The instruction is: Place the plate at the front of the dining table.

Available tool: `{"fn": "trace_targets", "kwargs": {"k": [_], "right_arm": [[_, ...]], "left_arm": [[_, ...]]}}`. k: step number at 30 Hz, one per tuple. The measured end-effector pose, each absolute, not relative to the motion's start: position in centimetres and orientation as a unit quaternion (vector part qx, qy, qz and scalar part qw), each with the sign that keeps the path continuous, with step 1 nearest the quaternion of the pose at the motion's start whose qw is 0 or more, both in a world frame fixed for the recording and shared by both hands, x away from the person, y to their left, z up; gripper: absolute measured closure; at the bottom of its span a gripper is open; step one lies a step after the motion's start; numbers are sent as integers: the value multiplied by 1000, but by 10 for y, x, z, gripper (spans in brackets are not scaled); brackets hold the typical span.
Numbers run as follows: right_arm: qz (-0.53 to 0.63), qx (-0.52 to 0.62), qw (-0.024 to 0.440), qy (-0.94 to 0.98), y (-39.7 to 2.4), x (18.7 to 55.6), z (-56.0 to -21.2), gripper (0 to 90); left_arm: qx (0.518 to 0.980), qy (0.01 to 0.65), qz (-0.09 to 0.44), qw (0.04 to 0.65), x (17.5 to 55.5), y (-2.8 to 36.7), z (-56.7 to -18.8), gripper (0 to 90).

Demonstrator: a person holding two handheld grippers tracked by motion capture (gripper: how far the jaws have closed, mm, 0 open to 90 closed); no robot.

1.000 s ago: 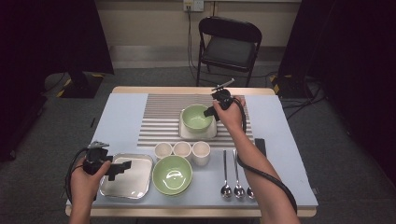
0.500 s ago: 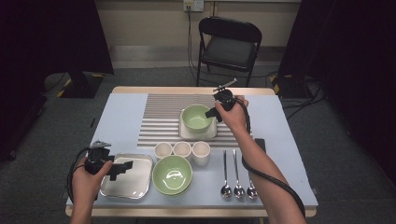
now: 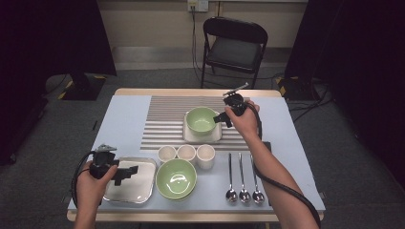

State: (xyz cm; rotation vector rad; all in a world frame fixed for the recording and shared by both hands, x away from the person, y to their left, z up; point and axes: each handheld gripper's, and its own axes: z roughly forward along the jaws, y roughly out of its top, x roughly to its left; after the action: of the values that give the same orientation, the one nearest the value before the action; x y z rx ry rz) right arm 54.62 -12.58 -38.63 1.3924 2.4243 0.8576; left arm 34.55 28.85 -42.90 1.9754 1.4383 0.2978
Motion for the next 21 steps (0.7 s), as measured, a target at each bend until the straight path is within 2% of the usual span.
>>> {"fn": "trace_targets", "kwargs": {"k": [21], "right_arm": [[295, 471, 108, 824, -140, 534, -376, 165]], "left_arm": [[760, 547, 109, 333, 347, 284, -431, 158]]}}
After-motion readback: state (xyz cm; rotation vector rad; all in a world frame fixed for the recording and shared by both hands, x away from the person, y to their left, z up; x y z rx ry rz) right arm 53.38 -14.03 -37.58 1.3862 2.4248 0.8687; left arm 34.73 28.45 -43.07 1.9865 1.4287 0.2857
